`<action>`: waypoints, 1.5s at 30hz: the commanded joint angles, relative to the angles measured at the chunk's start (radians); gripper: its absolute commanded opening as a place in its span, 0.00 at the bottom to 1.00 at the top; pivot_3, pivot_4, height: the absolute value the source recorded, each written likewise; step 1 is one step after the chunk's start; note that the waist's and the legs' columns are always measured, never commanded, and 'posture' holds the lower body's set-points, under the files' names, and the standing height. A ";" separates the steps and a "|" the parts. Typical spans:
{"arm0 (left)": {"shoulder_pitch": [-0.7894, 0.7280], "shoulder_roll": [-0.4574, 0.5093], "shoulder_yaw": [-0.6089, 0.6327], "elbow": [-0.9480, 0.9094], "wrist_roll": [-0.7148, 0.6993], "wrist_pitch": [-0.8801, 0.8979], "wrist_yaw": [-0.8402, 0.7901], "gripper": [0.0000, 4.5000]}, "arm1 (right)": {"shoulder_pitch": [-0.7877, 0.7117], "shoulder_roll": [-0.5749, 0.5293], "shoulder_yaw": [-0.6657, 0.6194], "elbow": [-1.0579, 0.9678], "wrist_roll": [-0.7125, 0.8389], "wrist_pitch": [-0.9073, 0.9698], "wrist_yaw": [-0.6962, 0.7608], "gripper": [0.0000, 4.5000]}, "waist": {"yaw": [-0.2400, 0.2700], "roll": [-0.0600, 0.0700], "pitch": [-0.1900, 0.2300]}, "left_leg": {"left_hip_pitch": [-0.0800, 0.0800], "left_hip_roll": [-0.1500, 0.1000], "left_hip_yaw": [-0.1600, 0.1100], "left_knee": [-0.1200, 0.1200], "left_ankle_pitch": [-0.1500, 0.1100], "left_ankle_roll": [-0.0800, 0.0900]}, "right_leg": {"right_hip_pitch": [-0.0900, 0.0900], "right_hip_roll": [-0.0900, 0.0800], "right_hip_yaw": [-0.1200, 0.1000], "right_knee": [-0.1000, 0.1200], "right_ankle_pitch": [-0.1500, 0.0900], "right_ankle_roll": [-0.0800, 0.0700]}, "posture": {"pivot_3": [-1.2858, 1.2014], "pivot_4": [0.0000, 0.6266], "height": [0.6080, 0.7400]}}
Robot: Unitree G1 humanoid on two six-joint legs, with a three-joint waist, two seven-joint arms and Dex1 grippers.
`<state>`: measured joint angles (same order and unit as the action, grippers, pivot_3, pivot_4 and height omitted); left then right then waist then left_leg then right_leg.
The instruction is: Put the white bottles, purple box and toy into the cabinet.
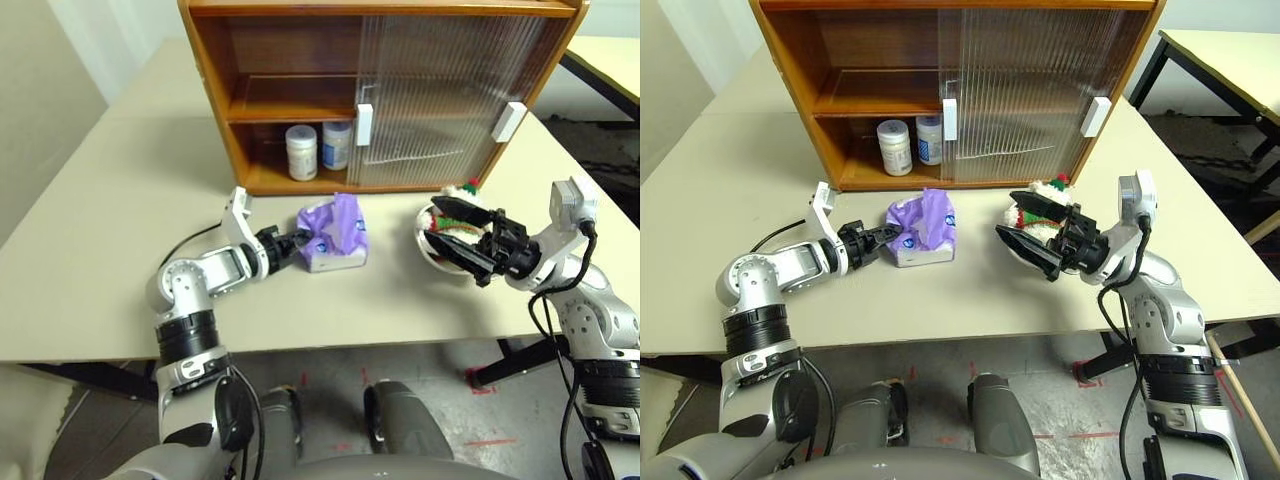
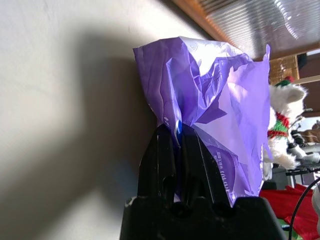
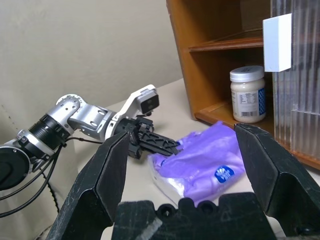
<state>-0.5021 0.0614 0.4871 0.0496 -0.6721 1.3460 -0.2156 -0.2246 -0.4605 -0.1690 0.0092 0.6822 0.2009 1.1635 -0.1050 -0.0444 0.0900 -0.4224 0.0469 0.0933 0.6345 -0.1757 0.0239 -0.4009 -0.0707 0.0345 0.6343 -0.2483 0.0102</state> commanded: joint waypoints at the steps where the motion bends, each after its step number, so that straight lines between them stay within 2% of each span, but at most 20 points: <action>1: 0.010 0.029 -0.038 -0.028 -0.027 -0.029 -0.051 0.00 | -0.024 0.005 -0.002 0.029 -0.012 -0.025 0.006 1.00 | 0.000 -0.001 -0.001 | 0.000 0.000 0.000 0.000 0.000 0.000 | 0.000 0.000 0.000 0.000 0.000 0.000 | 0.48 0.04 1.00; 8: 0.034 0.111 -0.025 -0.086 -0.076 -0.077 -0.119 0.00 | -0.039 0.007 0.002 0.052 -0.014 -0.026 0.021 1.00 | 0.000 -0.001 -0.001 | 0.000 0.000 0.000 0.000 0.000 0.000 | 0.000 0.000 0.000 0.000 0.000 0.000 | 0.49 0.04 1.00; 14: 0.021 0.287 -0.049 -0.075 -0.033 -0.204 -0.180 0.00 | -0.060 0.003 0.002 0.068 -0.013 -0.022 0.033 1.00 | 0.005 -0.002 -0.002 | 0.000 0.000 0.000 -0.003 0.000 0.000 | -0.002 0.000 0.000 0.000 0.001 -0.002 | 0.51 0.04 1.00; 18: 0.010 0.339 -0.071 -0.032 -0.060 -0.231 -0.245 0.00 | -0.063 0.016 0.017 0.077 -0.015 -0.022 0.044 1.00 | 0.020 -0.002 -0.002 | -0.001 0.000 0.001 -0.004 0.000 0.000 | -0.004 -0.001 0.000 0.000 0.001 -0.002 | 0.51 0.05 1.00; 21: 0.010 0.350 -0.091 -0.025 -0.070 -0.227 -0.272 0.00 | -0.070 0.025 0.021 0.081 -0.017 -0.023 0.044 1.00 | 0.029 -0.003 -0.003 | -0.001 0.000 0.001 -0.004 0.000 0.000 | -0.005 -0.001 0.000 0.000 0.001 -0.002 | 0.51 0.04 1.00; 29: -0.049 0.309 0.001 0.114 -0.126 -0.229 -0.225 0.00 | -0.071 0.042 0.025 0.086 -0.026 -0.031 0.046 1.00 | 0.041 -0.004 -0.003 | -0.002 0.001 0.001 -0.004 0.000 0.000 | -0.005 -0.001 0.000 0.001 0.002 -0.002 | 0.51 0.04 1.00; 34: -0.138 0.291 0.136 0.321 -0.205 -0.218 -0.173 0.00 | -0.076 0.054 0.028 0.089 -0.032 -0.042 0.038 1.00 | 0.039 -0.005 -0.005 | -0.001 0.001 0.001 -0.004 0.000 0.000 | -0.004 0.000 0.000 0.001 0.003 0.000 | 0.51 0.03 1.00; 45: -0.217 0.345 0.085 0.312 -0.237 -0.136 -0.194 0.00 | -0.076 0.062 0.023 0.098 -0.040 -0.059 0.040 1.00 | 0.035 -0.007 -0.009 | -0.002 0.001 0.004 -0.004 0.001 -0.002 | -0.005 0.000 -0.001 0.001 0.006 0.003 | 0.50 0.00 1.00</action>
<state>-0.6918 0.3975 0.5781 0.3897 -0.8794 1.1833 -0.4102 -0.2983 -0.4002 -0.1424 0.0921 0.6470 0.1608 1.2009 -0.0699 -0.0517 0.0813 -0.4251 0.0476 0.0969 0.6307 -0.1747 0.0221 -0.4062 -0.0704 0.0329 0.6356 -0.2427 0.0136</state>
